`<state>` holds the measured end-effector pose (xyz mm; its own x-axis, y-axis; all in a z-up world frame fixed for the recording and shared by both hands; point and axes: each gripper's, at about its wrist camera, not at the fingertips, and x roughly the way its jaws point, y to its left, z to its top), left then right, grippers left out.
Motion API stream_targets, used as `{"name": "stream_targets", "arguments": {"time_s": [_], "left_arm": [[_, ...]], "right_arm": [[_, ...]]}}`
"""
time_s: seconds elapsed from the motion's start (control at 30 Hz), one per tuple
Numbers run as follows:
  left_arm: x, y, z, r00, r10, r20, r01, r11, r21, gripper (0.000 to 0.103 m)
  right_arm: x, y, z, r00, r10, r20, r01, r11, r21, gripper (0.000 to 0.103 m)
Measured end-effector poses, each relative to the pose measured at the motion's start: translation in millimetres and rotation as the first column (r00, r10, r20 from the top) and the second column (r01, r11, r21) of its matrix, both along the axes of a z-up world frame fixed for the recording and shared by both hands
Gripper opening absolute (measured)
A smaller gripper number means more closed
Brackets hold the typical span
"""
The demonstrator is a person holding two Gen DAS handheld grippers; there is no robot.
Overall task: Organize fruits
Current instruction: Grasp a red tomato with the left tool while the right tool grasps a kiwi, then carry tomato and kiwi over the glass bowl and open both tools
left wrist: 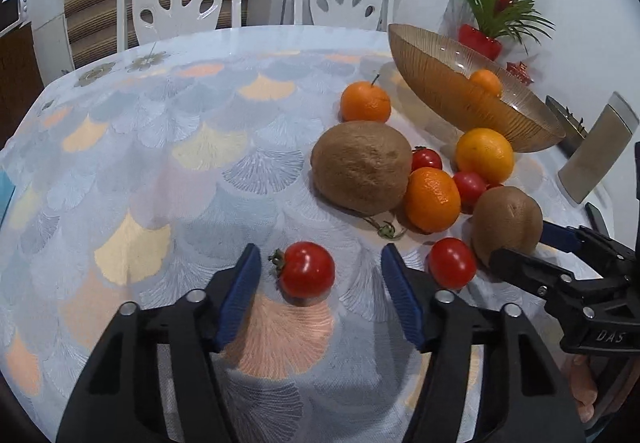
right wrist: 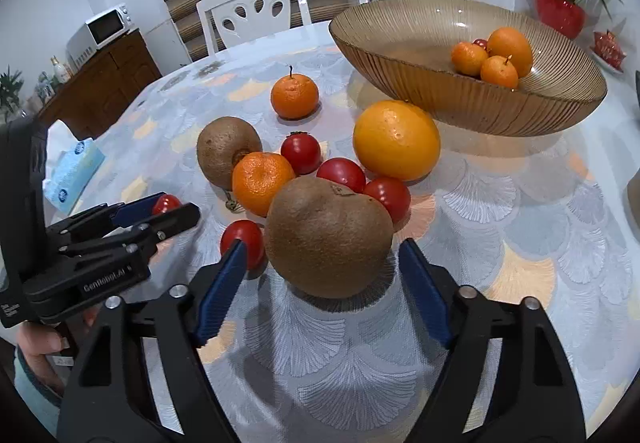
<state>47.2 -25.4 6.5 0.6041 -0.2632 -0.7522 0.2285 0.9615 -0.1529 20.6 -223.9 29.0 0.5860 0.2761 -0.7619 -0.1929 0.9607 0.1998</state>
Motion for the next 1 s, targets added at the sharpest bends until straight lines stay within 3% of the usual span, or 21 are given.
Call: {"name": "stream_targets", "arguments": {"time_s": [0.03, 0.13, 0.2, 0.43, 1.0], "left_arm": [[0, 0, 0, 1.0, 0.004, 0.001, -0.004, 1.0, 0.002, 0.052], [0, 2, -1, 1.0, 0.017, 0.006, -0.017, 1.0, 0.002, 0.033], [0, 5, -1, 1.0, 0.02, 0.01, -0.02, 1.0, -0.007, 0.026], [-7, 7, 5, 0.998, 0.021, 0.055, -0.019, 1.0, -0.022, 0.026], [-10, 10, 8, 0.997, 0.031, 0.072, -0.028, 0.999, -0.038, 0.026]], "right_arm": [[0, 1, 0, 1.0, -0.007, 0.003, 0.007, 1.0, -0.01, 0.064], [0, 1, 0, 1.0, -0.009, 0.005, 0.009, 1.0, -0.011, 0.063], [-1, 1, 0, 1.0, -0.007, 0.01, 0.007, 1.0, -0.013, 0.063], [-4, -2, 2, 1.0, 0.007, 0.028, -0.008, 1.0, 0.016, 0.063], [-13, -6, 13, 0.996, 0.02, 0.092, -0.025, 0.999, 0.047, 0.063]]}}
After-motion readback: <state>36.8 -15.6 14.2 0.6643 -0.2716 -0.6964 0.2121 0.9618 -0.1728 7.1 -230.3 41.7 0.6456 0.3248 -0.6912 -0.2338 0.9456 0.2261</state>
